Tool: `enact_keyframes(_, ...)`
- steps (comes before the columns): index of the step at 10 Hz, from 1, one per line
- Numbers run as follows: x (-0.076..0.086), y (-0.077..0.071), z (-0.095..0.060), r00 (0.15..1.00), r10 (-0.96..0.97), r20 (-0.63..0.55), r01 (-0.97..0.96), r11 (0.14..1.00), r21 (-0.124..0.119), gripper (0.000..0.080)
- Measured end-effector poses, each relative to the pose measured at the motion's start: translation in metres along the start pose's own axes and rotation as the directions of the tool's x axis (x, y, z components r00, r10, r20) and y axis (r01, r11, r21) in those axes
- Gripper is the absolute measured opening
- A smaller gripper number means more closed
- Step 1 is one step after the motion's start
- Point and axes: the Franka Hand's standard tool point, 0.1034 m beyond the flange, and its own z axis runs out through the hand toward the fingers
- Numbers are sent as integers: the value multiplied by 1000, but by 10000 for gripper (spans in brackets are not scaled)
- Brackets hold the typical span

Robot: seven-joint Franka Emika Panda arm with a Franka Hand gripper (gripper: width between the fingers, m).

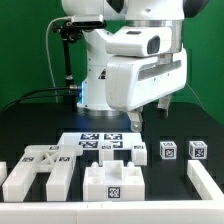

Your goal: Assemble chair

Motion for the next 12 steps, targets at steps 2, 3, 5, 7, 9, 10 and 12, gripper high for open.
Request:
enact_keyframes(2,0,0,0,1000,0,0,0,1000,0,650)
enact_keyframes(3,0,0,0,1000,0,0,0,1000,0,650)
enact_keyframes(5,0,0,0,1000,5,0,-5,1000,1,650)
enact_keyframes(7,-18,16,1,999,42,8,-42,999,-7,650)
enact_keyframes(9,-32,32,8,975,222,13,-222,975,-10,650)
enact_keyframes(10,-38,36,12,938,347,5,-347,938,-12,649)
enact_keyframes(12,-57,50,20,850,526,-15,-526,850,2,650)
